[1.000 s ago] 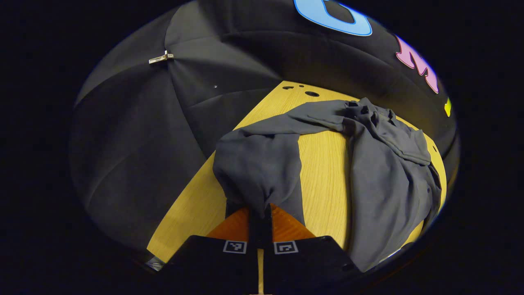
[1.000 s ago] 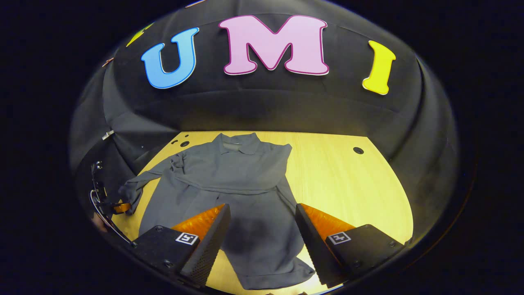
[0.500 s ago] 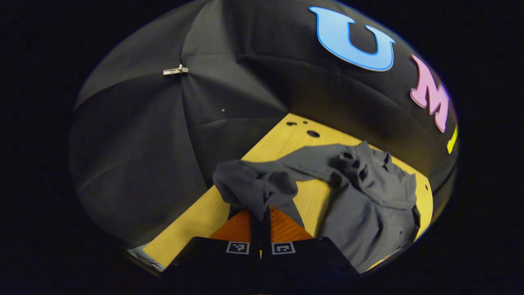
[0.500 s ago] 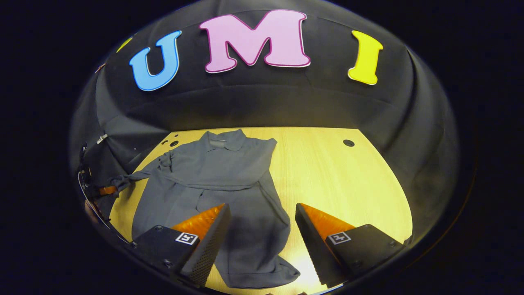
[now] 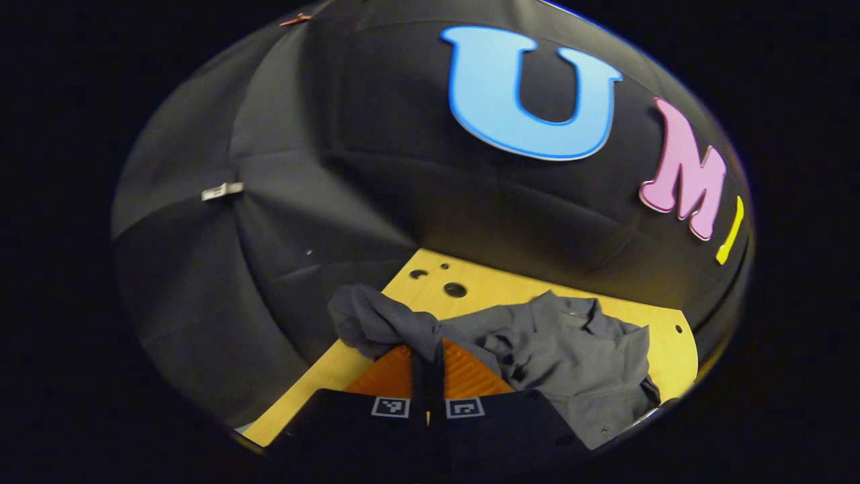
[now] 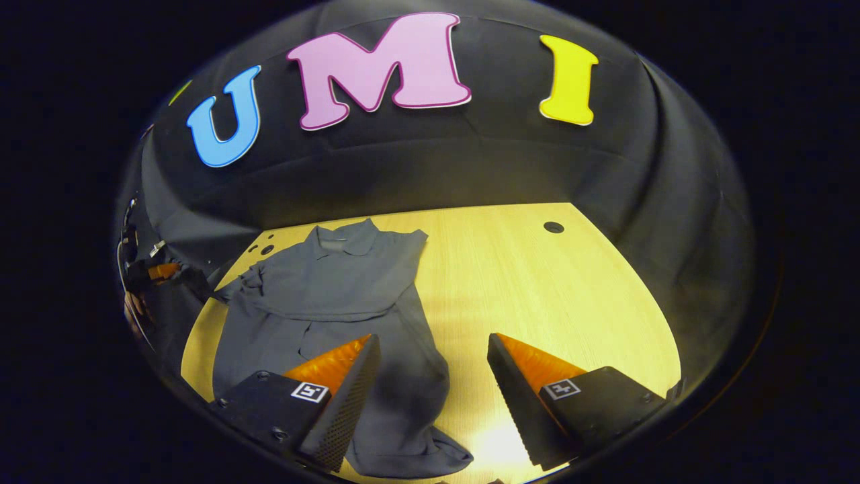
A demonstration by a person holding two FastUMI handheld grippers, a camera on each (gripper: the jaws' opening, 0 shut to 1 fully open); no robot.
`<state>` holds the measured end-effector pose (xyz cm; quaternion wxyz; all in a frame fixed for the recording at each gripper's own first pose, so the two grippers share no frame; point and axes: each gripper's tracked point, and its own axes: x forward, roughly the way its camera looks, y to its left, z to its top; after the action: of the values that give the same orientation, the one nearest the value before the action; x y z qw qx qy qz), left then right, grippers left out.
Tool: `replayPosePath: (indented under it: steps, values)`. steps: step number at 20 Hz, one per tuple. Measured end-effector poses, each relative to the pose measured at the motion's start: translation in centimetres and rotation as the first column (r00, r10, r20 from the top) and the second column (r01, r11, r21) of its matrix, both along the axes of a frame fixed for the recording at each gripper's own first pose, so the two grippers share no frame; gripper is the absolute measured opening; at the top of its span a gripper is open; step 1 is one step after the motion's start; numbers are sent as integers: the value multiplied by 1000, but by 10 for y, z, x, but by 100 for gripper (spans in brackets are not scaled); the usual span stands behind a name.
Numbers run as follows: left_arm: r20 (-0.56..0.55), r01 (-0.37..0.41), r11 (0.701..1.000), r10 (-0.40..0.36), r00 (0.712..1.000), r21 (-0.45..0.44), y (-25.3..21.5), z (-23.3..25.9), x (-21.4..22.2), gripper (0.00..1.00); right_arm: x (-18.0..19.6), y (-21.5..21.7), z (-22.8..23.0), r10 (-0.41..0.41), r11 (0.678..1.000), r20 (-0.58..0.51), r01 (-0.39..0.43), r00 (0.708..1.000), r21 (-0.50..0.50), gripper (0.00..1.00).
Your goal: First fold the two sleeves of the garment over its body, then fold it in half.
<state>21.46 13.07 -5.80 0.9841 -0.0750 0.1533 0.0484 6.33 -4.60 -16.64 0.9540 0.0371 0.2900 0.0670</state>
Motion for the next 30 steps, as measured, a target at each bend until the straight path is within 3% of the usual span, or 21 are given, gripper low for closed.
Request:
replayPosePath:
  steps: [5, 9, 16, 25, 27, 30]
  values:
    - [19, 149, 979, -153, 988, 137, -75, 20, 37, 5, -6, -26, -14, -64, 997, -27, 65, 998, 29, 100]
    - [7, 270, 950, -275, 961, 159, -155, 18, 58, 5, -12, -55, -22, -125, 991, -47, 127, 991, 44, 99]
    - [-33, 438, 892, -437, 899, 111, -291, -3, 72, 5, -27, -97, -38, -197, 977, -86, 203, 977, 64, 99]
    - [-84, 608, 791, -603, 794, 68, -411, -41, 67, 5, -44, -106, -52, -156, 984, -114, 164, 981, 67, 99]
    - [-97, 621, 783, -615, 783, 48, -430, -50, 65, 5, -48, -102, -53, -137, 987, -119, 145, 983, 66, 99]
    - [-129, 600, 800, -594, 794, 8, -445, -69, 68, 8, -56, -93, -57, -108, 990, -130, 119, 986, 77, 99]
